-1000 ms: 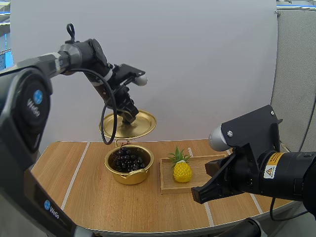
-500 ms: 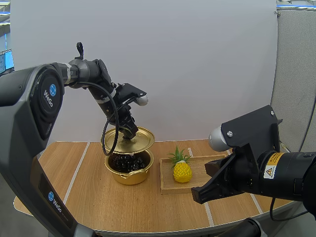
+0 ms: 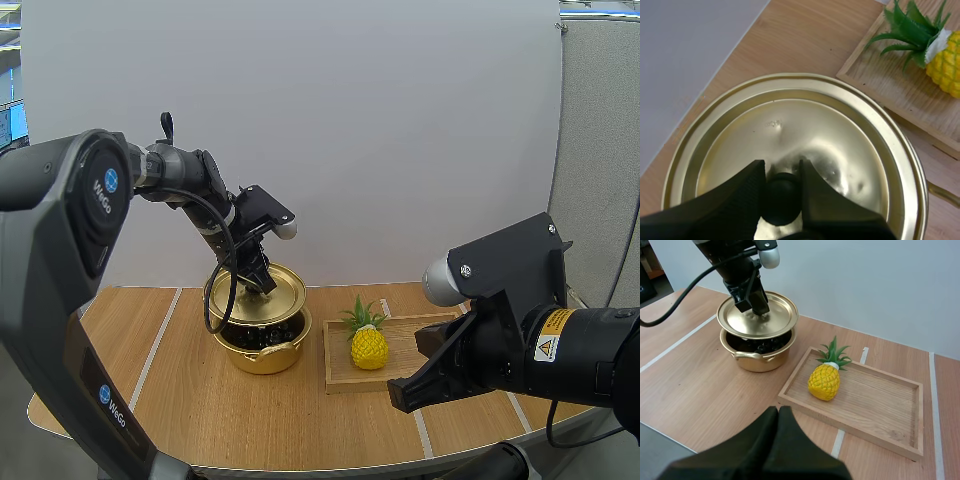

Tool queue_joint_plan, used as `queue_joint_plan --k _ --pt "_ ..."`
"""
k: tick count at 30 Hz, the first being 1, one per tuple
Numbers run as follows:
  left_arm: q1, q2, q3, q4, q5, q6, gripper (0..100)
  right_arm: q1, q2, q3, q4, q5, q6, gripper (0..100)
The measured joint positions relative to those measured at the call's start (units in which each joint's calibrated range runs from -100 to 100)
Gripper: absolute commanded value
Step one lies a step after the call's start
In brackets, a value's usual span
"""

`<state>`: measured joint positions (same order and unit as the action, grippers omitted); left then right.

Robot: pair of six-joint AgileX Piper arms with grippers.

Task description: Open the pot, put the grape inside, and close it

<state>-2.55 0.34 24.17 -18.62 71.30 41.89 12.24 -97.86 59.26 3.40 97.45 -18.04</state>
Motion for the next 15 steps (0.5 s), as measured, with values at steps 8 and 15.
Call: queue_joint_plan --k 8,15 --pt "0.00 3.22 0.24 -2.23 3.23 1.21 0 0.00 0.00 0.00 0.00 0.00 0.00 0" --pt "0.00 3.50 2.29 -2.50 2.16 2.26 0 0.00 0.00 0.00 0.00 0.00 0.00 0"
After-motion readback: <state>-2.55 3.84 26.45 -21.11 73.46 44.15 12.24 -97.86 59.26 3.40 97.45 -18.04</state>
